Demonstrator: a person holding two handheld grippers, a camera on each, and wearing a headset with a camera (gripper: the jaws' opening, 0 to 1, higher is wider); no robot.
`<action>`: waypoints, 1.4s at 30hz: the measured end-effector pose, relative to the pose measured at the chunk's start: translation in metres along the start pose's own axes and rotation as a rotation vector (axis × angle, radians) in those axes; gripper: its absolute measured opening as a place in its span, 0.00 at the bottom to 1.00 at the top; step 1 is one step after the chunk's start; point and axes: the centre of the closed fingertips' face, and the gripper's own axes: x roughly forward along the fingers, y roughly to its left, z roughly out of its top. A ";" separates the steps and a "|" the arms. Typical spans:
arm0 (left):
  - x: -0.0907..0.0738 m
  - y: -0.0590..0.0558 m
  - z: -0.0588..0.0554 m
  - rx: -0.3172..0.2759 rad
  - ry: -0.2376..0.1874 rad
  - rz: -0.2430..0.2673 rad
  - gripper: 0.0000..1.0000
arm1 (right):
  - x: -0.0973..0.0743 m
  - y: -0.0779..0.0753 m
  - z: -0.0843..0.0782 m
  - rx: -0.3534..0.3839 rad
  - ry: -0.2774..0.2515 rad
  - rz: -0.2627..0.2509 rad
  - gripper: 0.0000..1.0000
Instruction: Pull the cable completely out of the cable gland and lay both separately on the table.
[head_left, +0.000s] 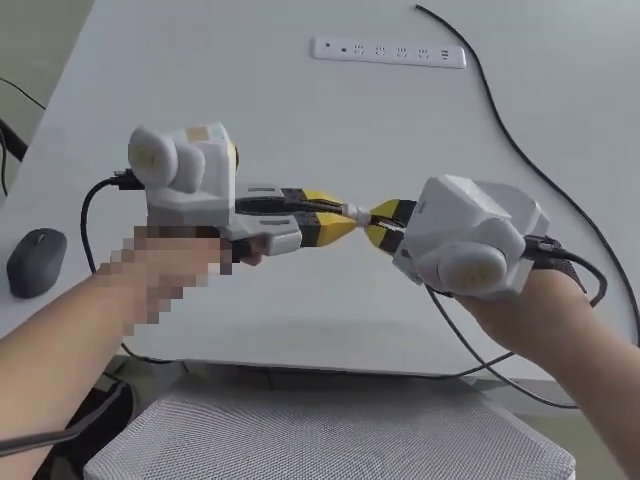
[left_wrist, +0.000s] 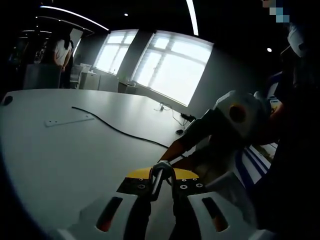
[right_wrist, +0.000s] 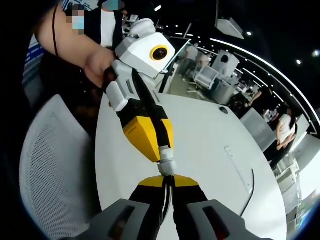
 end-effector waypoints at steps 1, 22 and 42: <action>0.000 0.000 0.000 0.000 0.000 0.000 0.15 | 0.000 0.000 0.000 -0.001 0.000 0.000 0.00; -0.001 0.000 0.000 -0.003 -0.001 0.000 0.15 | -0.003 -0.003 -0.044 0.181 0.076 -0.009 0.00; -0.003 0.000 0.000 -0.008 -0.008 0.004 0.15 | -0.005 0.002 -0.083 0.344 0.150 -0.011 0.00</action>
